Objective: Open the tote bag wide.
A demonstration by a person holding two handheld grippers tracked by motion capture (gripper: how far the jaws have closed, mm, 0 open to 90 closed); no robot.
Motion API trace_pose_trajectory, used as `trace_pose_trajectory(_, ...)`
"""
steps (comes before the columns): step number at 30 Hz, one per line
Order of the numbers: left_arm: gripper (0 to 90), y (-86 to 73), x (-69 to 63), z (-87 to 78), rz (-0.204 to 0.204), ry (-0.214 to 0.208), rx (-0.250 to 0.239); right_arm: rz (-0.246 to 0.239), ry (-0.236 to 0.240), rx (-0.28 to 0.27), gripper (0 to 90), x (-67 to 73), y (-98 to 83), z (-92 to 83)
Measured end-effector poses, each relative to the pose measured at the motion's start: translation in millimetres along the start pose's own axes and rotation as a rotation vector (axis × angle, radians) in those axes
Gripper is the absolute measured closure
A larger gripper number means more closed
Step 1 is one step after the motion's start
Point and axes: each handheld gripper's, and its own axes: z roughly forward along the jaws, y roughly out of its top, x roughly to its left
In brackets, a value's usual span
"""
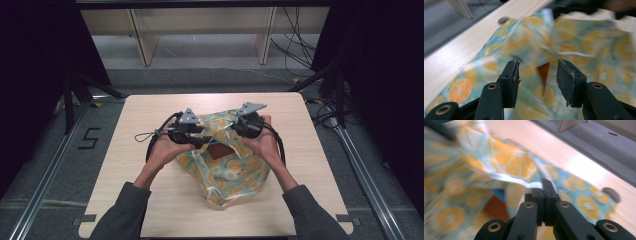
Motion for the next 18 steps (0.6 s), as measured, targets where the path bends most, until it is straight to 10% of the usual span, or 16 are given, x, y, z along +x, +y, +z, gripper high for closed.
trace_pose_trajectory(7, 47.8, 4.3, -35.5, 27.4, 0.125, -0.033, 0.069, 0.041, -0.054, 0.063, 90.0, -30.8, 9.8, 26.1)
trace_pose_trajectory(10, 43.5, -7.3, -18.2, 56.4, 0.154, 0.169, 0.242, 0.072, -0.069, 0.083, 90.0, -37.1, 4.9, 34.3)
trace_pose_trajectory(13, 38.7, -15.5, -3.0, 63.5, 0.118, 0.241, 0.282, 0.097, -0.07, 0.106, 90.0, -44.4, -3.4, 38.1)
trace_pose_trajectory(18, 44.6, -30.6, 12.0, 79.1, 0.112, 0.181, 0.293, 0.113, -0.057, 0.117, 90.0, -46.2, -13.8, 46.3)
